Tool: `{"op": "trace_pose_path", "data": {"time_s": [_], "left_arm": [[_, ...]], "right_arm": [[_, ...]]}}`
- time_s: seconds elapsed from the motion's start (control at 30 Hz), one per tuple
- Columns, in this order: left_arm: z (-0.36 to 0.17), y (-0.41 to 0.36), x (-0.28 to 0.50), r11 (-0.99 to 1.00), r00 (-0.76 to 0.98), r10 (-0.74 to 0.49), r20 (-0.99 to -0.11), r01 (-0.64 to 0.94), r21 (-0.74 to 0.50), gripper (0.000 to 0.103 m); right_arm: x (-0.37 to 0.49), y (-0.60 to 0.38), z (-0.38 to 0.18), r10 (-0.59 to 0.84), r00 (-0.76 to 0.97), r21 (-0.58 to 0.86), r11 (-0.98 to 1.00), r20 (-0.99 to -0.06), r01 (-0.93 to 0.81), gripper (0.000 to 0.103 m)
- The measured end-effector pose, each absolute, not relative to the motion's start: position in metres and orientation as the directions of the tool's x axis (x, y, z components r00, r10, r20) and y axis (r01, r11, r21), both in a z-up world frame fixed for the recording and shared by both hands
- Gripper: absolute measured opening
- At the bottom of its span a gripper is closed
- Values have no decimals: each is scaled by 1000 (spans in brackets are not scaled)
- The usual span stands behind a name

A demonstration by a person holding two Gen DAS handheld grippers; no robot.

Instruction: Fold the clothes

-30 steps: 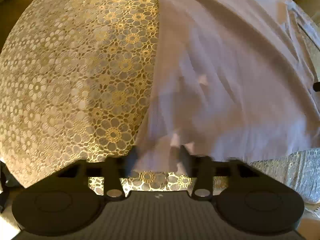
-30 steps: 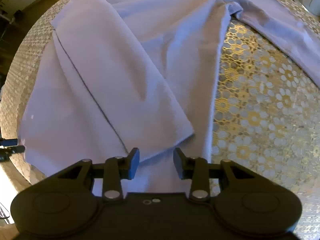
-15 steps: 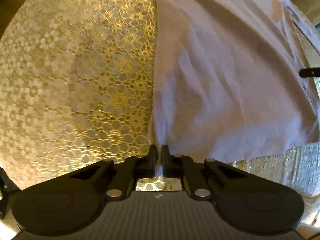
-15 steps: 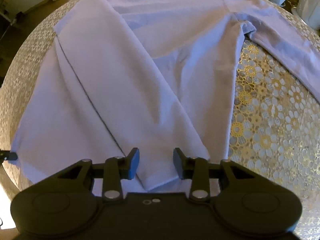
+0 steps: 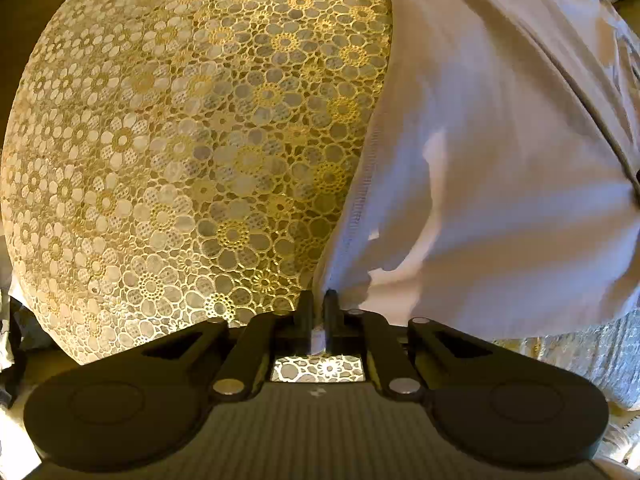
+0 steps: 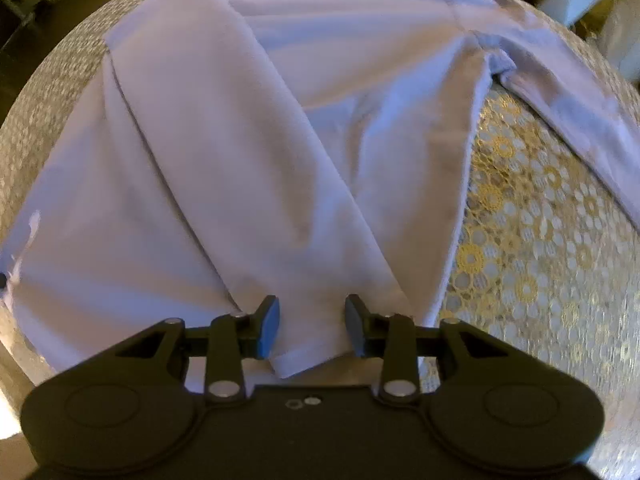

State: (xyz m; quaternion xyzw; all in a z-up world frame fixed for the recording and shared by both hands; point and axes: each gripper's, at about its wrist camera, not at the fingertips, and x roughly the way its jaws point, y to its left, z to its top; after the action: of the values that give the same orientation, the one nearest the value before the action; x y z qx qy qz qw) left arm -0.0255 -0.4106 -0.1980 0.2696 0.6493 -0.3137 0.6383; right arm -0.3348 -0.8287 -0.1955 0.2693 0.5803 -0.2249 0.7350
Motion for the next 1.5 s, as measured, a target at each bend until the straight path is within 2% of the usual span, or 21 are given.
{"op": "trace_pose_path", "data": {"time_s": [0.13,0.23,0.27,0.3,0.33,0.57,0.73,0.9,1.1,1.33,1.5], "left_arm": [[-187,-407,-11,621,-19,-34,-999,783,-36,16],[-175,-412,-1,588,56,-51,-997,809,15,31],[-170,-419,2,577,84,-69,-994,816,29,43],[-166,-426,5,571,102,-93,-990,821,31,60],[-163,-436,8,559,105,-120,-987,829,20,64],[-159,-529,-5,443,79,-246,-966,896,-40,65],[-148,-584,-41,364,72,-295,-953,931,-43,65],[-151,-631,-38,282,77,-305,-949,959,-13,65],[-135,-676,-57,209,99,-315,-944,977,33,65],[-141,-745,-70,153,66,-323,-944,988,17,65],[-149,-744,-69,120,42,-314,-949,993,5,65]], "right_arm": [[-372,-849,-177,-76,261,167,593,-962,788,103],[-413,-861,-169,-129,249,176,413,-960,893,103],[-444,-876,-171,-148,229,164,356,-962,920,103],[-469,-888,-168,-169,208,152,292,-963,944,103],[-494,-901,-166,-189,185,140,226,-964,964,103],[-649,-971,-172,-234,82,134,-214,-969,968,103],[-692,-1001,-192,-208,114,189,-390,-972,901,103],[-701,-1026,-210,-212,149,228,-419,-966,879,103],[-690,-1045,-219,-196,128,201,-421,-972,884,103],[-673,-1047,-219,-190,7,78,-372,-982,925,103],[-660,-1040,-206,-243,-18,58,-302,-970,951,103]]}}
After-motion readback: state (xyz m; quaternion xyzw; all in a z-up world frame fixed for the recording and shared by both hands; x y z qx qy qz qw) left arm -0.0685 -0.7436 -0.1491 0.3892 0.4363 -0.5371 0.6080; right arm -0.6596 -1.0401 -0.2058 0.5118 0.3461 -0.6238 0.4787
